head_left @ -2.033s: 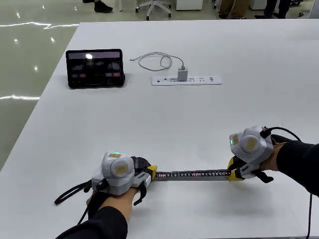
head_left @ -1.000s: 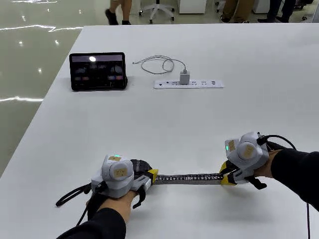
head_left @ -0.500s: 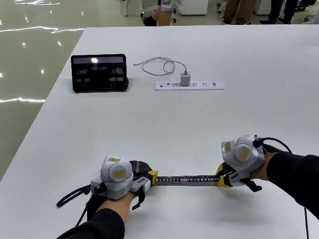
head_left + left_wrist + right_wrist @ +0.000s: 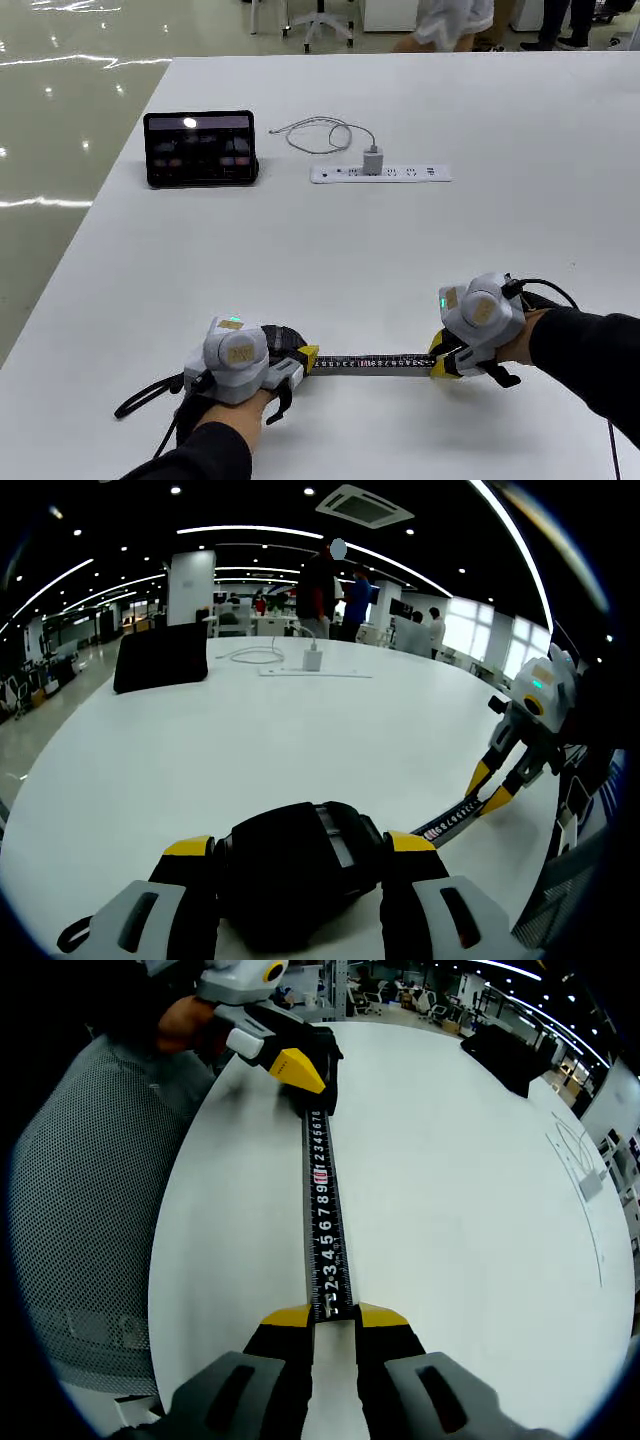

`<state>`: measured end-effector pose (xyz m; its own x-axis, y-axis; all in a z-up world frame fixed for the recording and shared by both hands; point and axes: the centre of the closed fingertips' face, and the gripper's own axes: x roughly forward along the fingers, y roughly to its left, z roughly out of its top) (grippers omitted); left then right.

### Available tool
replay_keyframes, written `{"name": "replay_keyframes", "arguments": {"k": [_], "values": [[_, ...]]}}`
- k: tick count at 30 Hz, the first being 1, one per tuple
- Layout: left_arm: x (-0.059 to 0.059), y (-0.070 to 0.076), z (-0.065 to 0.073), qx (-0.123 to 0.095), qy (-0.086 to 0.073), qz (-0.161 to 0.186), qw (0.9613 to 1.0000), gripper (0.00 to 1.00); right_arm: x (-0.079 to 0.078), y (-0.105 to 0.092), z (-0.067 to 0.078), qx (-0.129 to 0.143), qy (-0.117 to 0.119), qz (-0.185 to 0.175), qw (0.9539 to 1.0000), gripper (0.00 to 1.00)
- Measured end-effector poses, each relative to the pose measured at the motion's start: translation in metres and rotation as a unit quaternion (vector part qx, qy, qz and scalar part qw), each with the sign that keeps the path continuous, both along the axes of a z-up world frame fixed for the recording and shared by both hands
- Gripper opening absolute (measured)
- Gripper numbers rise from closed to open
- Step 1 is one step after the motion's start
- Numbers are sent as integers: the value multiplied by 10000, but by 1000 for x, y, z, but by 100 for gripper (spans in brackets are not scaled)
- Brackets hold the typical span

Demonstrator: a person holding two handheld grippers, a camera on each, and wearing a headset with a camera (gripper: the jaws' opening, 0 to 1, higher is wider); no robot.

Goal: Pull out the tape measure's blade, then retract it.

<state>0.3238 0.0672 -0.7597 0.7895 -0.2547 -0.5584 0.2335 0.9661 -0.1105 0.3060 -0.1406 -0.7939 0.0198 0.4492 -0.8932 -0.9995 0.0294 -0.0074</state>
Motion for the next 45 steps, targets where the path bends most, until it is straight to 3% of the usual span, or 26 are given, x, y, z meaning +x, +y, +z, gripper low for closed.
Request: {"name": "replay_keyframes", "arguments": {"k": [45], "values": [[0, -1, -1, 17, 62, -39, 10000, 61, 0, 28, -1, 116, 31, 84, 9999, 11]]}}
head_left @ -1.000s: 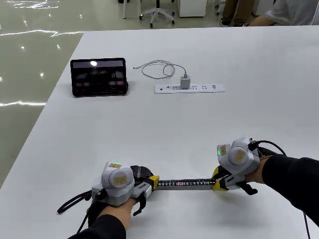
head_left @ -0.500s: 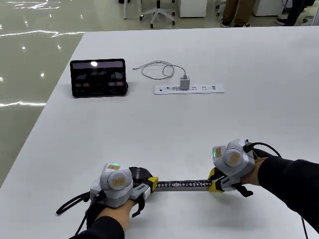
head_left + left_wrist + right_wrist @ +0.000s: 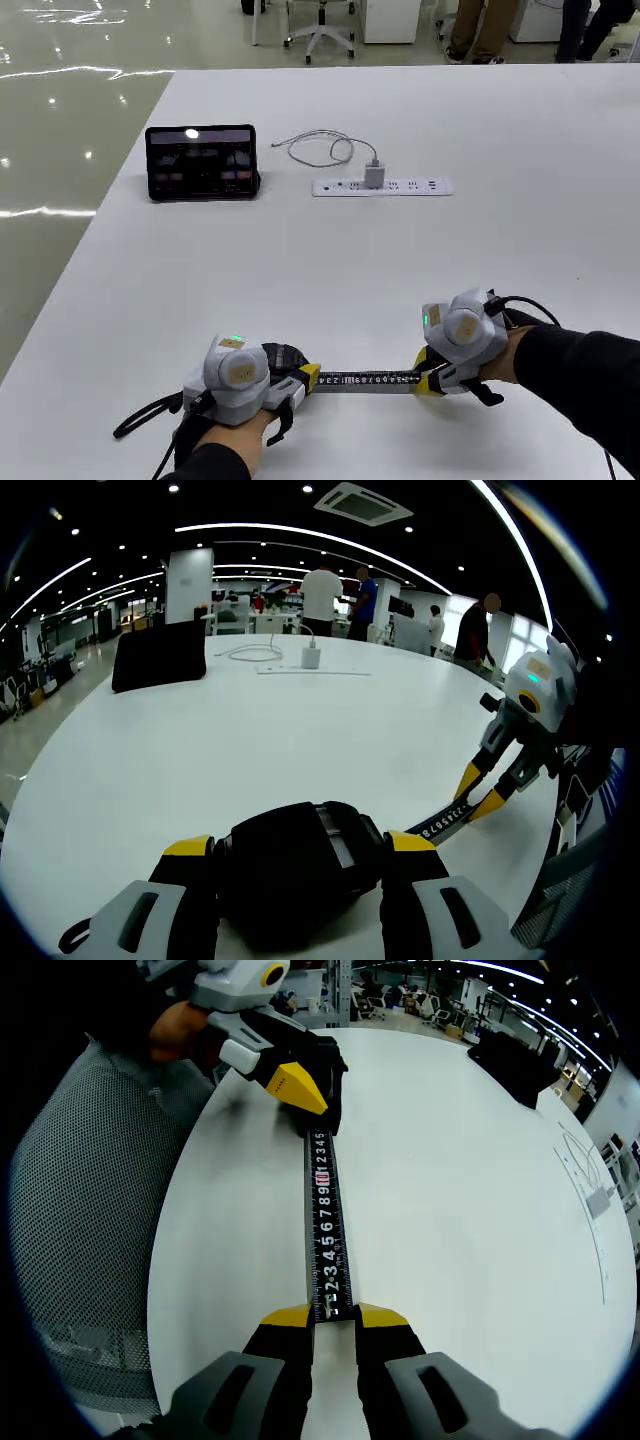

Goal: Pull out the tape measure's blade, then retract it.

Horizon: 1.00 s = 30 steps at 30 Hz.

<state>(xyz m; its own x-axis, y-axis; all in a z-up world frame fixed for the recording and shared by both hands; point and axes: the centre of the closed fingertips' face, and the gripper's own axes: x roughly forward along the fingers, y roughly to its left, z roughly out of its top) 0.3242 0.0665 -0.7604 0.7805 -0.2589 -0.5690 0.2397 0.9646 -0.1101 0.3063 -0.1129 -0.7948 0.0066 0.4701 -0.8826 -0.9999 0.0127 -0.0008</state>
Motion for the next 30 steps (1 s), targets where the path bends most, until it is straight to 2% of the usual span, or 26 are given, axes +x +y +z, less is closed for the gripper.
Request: {"name": "replay_keyframes", "arguments": {"k": [30], "values": [[0, 0, 0, 2, 2, 0, 10000, 61, -2, 25, -1, 128, 12, -77, 9999, 11]]}}
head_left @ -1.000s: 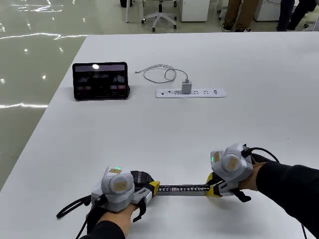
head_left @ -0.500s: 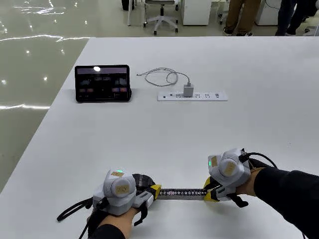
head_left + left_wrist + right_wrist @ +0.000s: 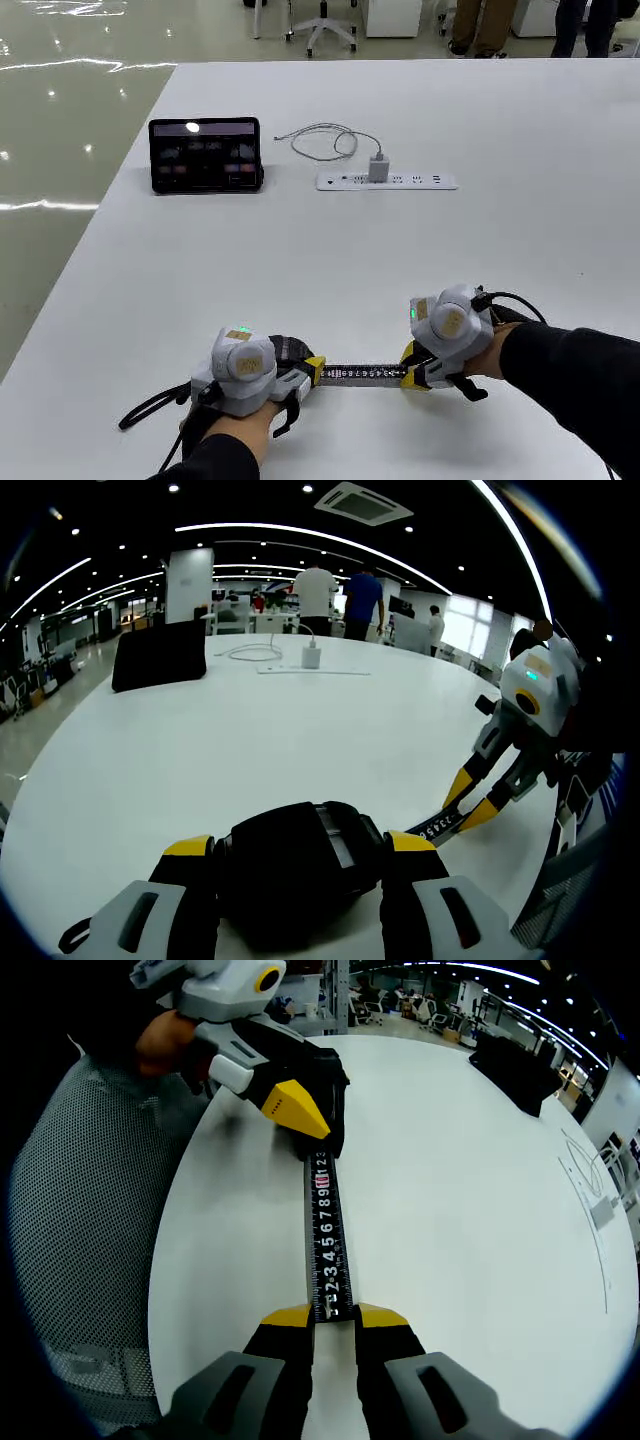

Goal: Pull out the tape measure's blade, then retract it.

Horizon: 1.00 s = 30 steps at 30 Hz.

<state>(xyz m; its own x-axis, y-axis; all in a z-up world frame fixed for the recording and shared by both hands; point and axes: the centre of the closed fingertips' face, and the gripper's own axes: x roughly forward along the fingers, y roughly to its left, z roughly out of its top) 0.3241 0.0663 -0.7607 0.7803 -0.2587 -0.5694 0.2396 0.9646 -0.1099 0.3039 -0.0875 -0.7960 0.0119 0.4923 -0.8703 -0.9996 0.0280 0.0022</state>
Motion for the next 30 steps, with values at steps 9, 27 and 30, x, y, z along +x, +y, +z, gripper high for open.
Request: {"name": "replay_keyframes", "arguments": {"k": [9, 27, 30], "values": [[0, 0, -1, -11, 24, 2, 10000, 61, -1, 8, 1, 34, -14, 19, 10000, 11], [-1, 1, -1, -10, 72, -12, 10000, 61, 3, 21, 1, 215, 43, -97, 9997, 10], [-1, 1, -1, -13, 77, -13, 10000, 61, 3, 22, 1, 278, 61, -97, 9995, 10]]}}
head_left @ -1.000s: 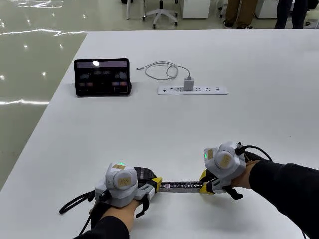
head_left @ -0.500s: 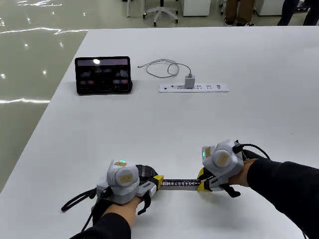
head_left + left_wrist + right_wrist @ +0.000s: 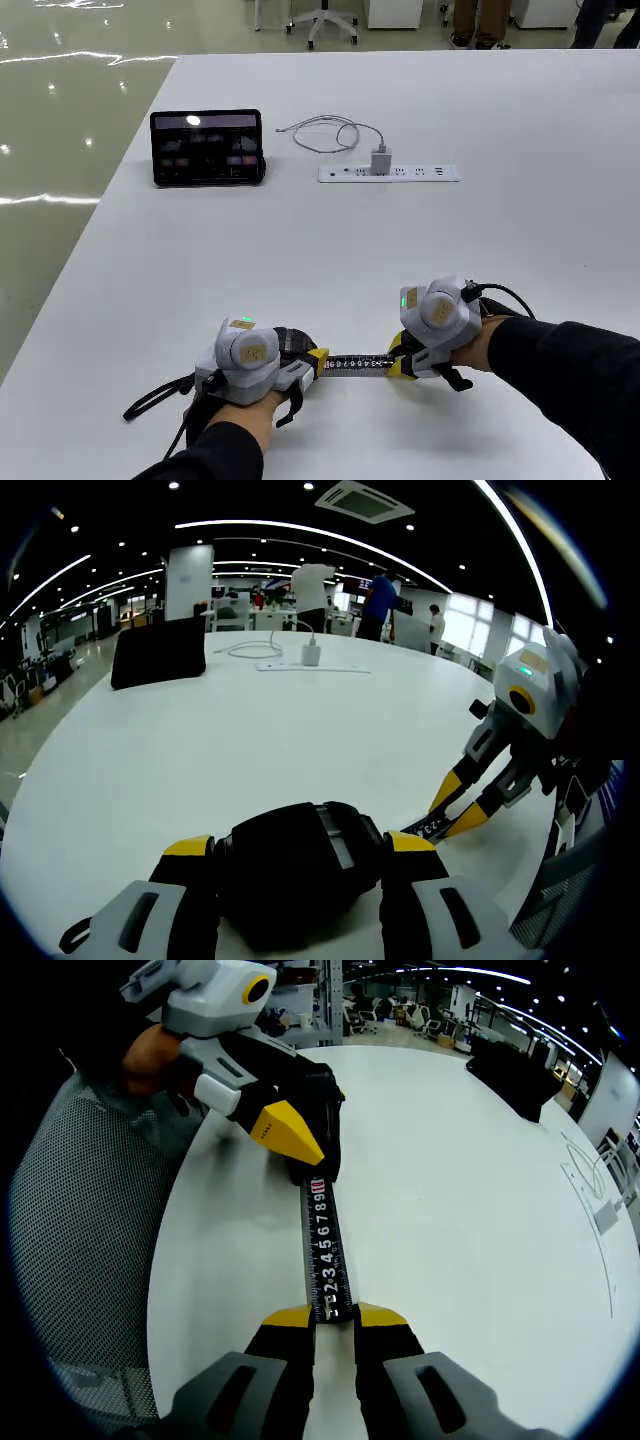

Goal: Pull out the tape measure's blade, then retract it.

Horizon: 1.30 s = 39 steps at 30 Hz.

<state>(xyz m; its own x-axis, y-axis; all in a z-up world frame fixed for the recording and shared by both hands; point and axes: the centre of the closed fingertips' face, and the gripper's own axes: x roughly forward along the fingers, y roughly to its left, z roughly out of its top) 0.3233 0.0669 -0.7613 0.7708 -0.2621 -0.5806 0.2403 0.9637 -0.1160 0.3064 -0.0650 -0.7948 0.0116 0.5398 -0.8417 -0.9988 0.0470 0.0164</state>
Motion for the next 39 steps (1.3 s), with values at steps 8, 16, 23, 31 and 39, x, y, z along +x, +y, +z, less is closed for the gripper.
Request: {"name": "replay_keyframes", "arguments": {"k": [8, 16, 23, 31, 39], "values": [[0, 0, 0, -19, 8, -3, 10000, 61, 0, 12, -2, 63, -5, -33, 10000, 10], [0, 0, 0, -33, 4, -14, 10000, 61, -2, 18, 0, 73, -2, -12, 10000, 10], [0, 0, 0, -36, 0, -29, 10000, 61, -3, 25, 1, 129, 33, -40, 9999, 10], [0, 0, 0, -28, 4, -39, 10000, 61, -3, 34, -1, 109, 38, -90, 9999, 10], [0, 0, 0, -21, 18, -36, 10000, 61, -3, 40, 0, 140, 0, -33, 9999, 10]]}}
